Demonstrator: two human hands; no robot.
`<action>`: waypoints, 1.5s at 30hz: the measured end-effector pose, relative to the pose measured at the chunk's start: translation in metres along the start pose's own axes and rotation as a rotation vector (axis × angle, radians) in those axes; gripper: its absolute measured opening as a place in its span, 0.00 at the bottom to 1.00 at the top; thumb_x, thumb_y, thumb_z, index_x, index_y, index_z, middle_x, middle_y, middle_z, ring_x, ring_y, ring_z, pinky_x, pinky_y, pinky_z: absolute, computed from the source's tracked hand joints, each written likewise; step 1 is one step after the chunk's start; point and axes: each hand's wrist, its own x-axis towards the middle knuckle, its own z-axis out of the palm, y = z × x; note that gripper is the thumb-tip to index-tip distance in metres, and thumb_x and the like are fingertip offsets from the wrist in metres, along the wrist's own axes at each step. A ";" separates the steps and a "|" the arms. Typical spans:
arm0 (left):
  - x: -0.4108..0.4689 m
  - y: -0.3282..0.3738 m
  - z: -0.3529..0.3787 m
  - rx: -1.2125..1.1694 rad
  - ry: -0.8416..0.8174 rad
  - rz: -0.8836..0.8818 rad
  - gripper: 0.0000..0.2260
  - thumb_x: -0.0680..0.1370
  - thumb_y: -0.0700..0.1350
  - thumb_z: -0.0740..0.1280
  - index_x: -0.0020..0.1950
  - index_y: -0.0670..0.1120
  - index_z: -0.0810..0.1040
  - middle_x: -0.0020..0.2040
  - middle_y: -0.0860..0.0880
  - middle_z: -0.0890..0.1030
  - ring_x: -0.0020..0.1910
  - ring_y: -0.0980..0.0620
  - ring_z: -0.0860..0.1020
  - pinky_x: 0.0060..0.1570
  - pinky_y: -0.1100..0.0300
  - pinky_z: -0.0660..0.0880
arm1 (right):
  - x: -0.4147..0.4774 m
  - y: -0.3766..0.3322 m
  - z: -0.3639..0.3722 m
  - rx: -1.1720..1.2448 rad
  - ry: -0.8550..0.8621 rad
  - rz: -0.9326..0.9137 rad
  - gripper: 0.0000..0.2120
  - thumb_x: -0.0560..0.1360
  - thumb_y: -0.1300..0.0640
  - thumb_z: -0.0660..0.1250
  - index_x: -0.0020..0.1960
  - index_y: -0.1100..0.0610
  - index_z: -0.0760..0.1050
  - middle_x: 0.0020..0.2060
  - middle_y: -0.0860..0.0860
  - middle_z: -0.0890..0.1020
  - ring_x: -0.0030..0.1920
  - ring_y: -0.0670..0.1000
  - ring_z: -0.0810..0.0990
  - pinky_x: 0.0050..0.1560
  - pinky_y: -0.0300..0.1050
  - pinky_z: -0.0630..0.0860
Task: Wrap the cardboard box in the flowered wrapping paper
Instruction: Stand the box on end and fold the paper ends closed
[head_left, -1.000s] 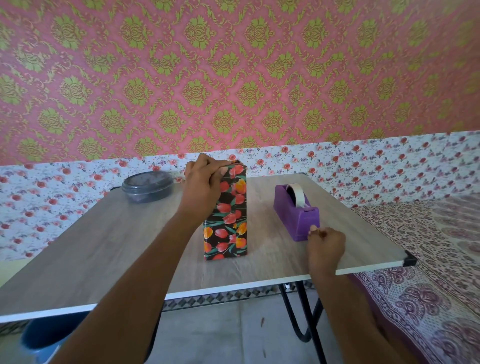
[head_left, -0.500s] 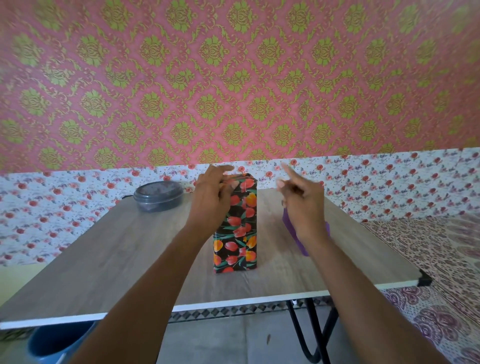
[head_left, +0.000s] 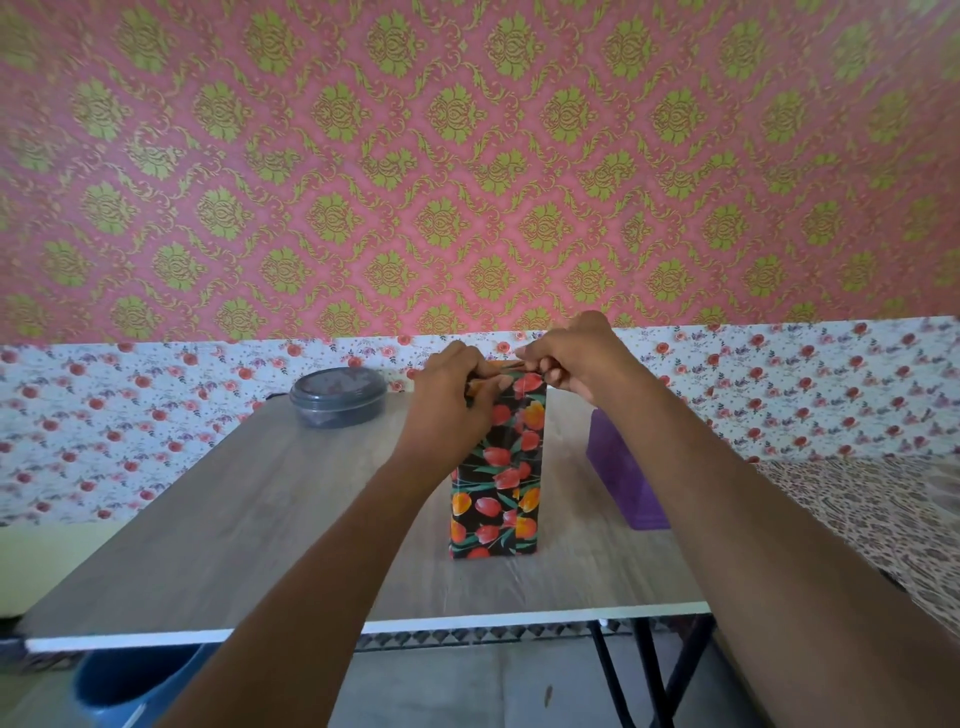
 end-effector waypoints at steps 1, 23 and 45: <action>0.001 0.000 0.001 0.008 -0.005 0.004 0.07 0.78 0.43 0.73 0.43 0.42 0.78 0.42 0.49 0.76 0.41 0.50 0.73 0.40 0.56 0.70 | 0.002 -0.002 -0.001 -0.030 0.004 0.025 0.07 0.70 0.73 0.76 0.44 0.73 0.77 0.25 0.58 0.79 0.20 0.46 0.72 0.22 0.36 0.68; 0.005 0.008 0.007 0.047 -0.072 0.035 0.08 0.78 0.44 0.73 0.43 0.43 0.78 0.41 0.50 0.76 0.42 0.51 0.73 0.39 0.68 0.65 | 0.009 0.015 -0.046 -0.064 -0.184 0.334 0.14 0.75 0.64 0.75 0.59 0.63 0.78 0.41 0.57 0.79 0.34 0.50 0.74 0.27 0.39 0.73; 0.004 -0.002 -0.008 -0.058 -0.079 -0.039 0.06 0.78 0.37 0.69 0.43 0.44 0.76 0.43 0.45 0.79 0.42 0.47 0.76 0.41 0.56 0.70 | -0.016 0.044 -0.034 -0.591 -0.128 -0.666 0.19 0.83 0.67 0.60 0.72 0.58 0.76 0.67 0.52 0.80 0.67 0.50 0.77 0.70 0.44 0.68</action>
